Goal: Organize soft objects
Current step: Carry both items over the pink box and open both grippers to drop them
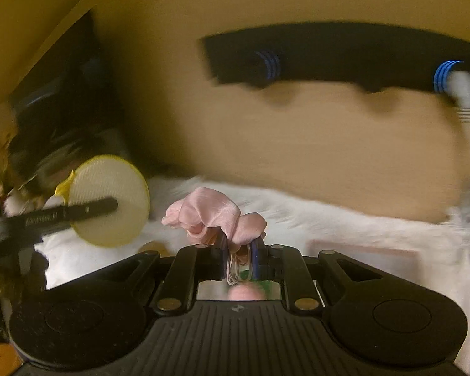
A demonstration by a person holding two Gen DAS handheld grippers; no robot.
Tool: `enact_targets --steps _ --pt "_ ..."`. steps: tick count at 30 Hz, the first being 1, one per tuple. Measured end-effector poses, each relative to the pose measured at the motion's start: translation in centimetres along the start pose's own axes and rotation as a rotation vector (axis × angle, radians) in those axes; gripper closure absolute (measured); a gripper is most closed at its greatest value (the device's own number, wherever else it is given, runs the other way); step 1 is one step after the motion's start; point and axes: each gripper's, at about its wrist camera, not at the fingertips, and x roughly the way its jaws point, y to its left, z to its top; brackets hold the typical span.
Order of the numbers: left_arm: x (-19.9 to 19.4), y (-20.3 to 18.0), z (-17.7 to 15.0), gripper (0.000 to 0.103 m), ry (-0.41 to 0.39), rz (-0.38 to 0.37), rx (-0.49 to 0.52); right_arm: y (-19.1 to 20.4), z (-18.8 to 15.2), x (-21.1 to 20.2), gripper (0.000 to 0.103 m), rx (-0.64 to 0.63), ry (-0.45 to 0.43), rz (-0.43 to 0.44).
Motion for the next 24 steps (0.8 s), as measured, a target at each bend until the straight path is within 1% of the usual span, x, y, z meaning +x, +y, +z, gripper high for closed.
enact_targets --steps 2,5,8,12,14,15,16,17,18,19,20,21,22,24 --pt "2.3 -2.7 -0.9 0.086 0.047 -0.052 0.024 -2.3 0.1 -1.3 0.089 0.025 -0.020 -0.043" --pt "5.8 -6.3 -2.8 0.086 0.127 -0.122 0.042 -5.1 0.0 -2.6 0.089 0.055 -0.034 -0.084" --pt "8.8 -9.4 -5.0 0.086 0.206 -0.171 0.066 -7.3 -0.5 -3.1 0.089 0.079 -0.032 -0.114" --pt "12.2 -11.8 -7.3 0.086 0.289 -0.193 0.082 -10.3 -0.9 -1.5 0.088 0.119 -0.004 -0.128" --pt "14.3 -12.2 -8.3 0.085 0.331 -0.194 0.042 -11.6 -1.2 -0.3 0.088 0.144 0.017 -0.132" --pt "15.5 -12.1 -8.8 0.084 0.365 -0.183 0.024 -12.2 -1.3 0.3 0.088 0.159 0.030 -0.136" --pt "16.8 -12.3 -9.6 0.084 0.411 -0.157 0.035 -13.0 -1.7 1.1 0.086 0.178 0.049 -0.140" --pt "18.2 -13.0 -10.7 0.084 0.459 -0.113 0.099 -13.7 -2.0 1.9 0.079 0.197 0.064 -0.143" --pt "18.9 -13.9 -11.7 0.083 0.477 -0.073 0.186 -14.4 -2.4 2.7 0.075 0.214 0.080 -0.148" --pt "19.2 -14.7 -12.6 0.083 0.478 -0.032 0.277 -15.0 -3.0 3.4 0.066 0.227 0.099 -0.160" --pt "19.4 -15.5 -13.5 0.083 0.464 -0.004 0.351 -15.4 -3.5 3.9 0.061 0.232 0.113 -0.174" --pt "19.2 -15.8 -14.0 0.083 0.444 0.005 0.401 -15.7 -4.1 4.2 0.059 0.230 0.123 -0.185" --pt "18.9 -15.8 -14.1 0.081 0.432 0.005 0.422 -15.9 -4.4 4.6 0.058 0.225 0.129 -0.195" --pt "18.7 -15.5 -13.8 0.081 0.412 0.014 0.412 -16.1 -5.1 4.6 0.056 0.218 0.130 -0.224"
